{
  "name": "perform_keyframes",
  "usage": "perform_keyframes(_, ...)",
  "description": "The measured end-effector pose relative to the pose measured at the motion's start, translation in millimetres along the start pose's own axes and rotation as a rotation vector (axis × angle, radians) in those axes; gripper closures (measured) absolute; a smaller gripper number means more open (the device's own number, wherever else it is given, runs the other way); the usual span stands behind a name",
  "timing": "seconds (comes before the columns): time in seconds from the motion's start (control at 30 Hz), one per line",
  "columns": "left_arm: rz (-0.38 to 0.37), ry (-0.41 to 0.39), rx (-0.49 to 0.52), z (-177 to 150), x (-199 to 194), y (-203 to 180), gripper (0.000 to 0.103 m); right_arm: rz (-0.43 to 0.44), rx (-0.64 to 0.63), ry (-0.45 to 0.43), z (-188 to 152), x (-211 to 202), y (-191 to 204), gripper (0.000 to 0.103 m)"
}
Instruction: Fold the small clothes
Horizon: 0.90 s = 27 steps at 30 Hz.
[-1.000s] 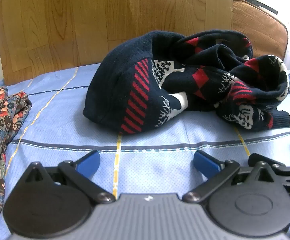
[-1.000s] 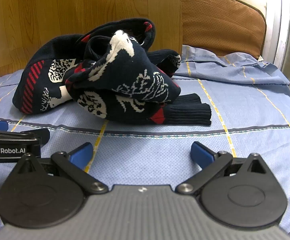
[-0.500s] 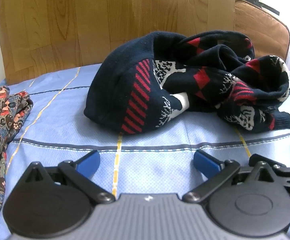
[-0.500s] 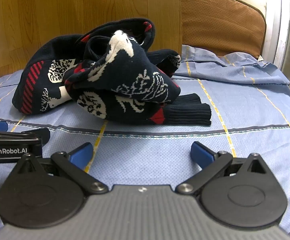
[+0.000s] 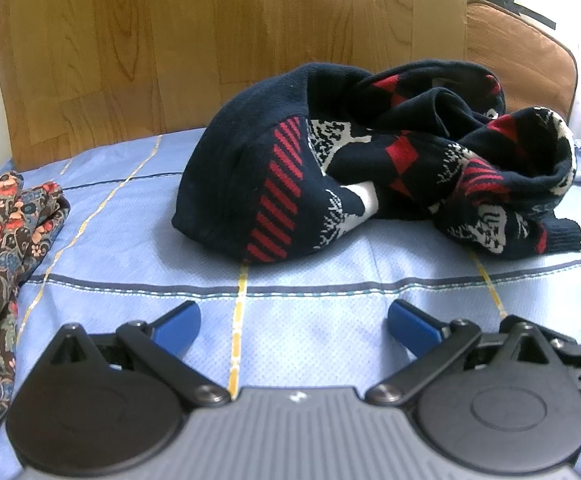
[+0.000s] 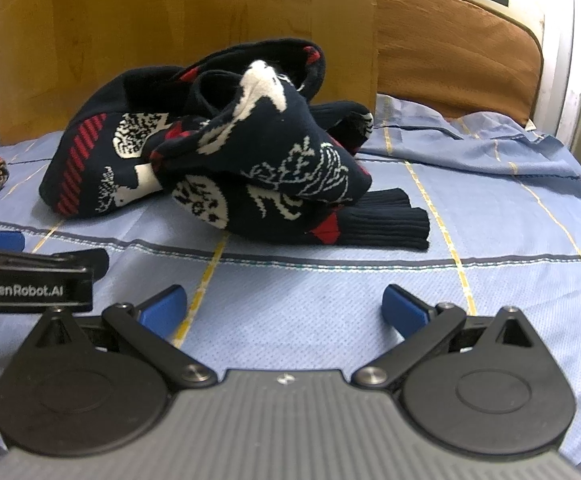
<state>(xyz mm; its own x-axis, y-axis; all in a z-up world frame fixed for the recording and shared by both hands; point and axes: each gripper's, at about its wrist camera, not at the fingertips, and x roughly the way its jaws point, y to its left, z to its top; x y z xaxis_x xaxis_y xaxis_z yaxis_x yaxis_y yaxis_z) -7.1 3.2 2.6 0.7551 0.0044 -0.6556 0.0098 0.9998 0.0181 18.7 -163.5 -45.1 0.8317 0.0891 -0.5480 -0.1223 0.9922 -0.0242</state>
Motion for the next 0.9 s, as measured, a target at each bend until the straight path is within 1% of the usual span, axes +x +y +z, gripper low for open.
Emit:
perform_keyframes(0.33, 0.005, -0.001, 0.0, 0.2, -0.5, -0.8, 0.0, 0.046, -0.009, -0.004, -4.2, -9.9, 0.5, 0.0)
perform_keyframes(0.57, 0.009, -0.006, 0.002, -0.4, -0.6, 0.8, 0.0, 0.087, 0.042, -0.017, -8.9, -15.6, -7.1, 0.0)
perform_keyframes(0.63, 0.012, -0.037, 0.001, -1.4, -4.7, 1.7, 0.0, 0.1, 0.05, -0.021, -11.0, -18.0, -8.3, 0.0)
perform_keyframes(0.73, 0.039, -0.163, 0.008, -7.3, -20.3, 0.7, 0.0, 0.111, 0.055, -0.029, -13.5, -22.5, -7.9, 0.0)
perform_keyframes(0.83, 0.04, -0.185, 0.021, -8.9, -24.7, -1.9, 0.0, 0.097, 0.077, -0.05, -14.3, -26.3, -10.0, 0.0)
perform_keyframes(0.9, 0.047, -0.185, 0.016, -12.7, -25.6, -0.7, 0.0, 0.107, 0.106, -0.055, -14.7, -26.8, -15.7, 0.0)
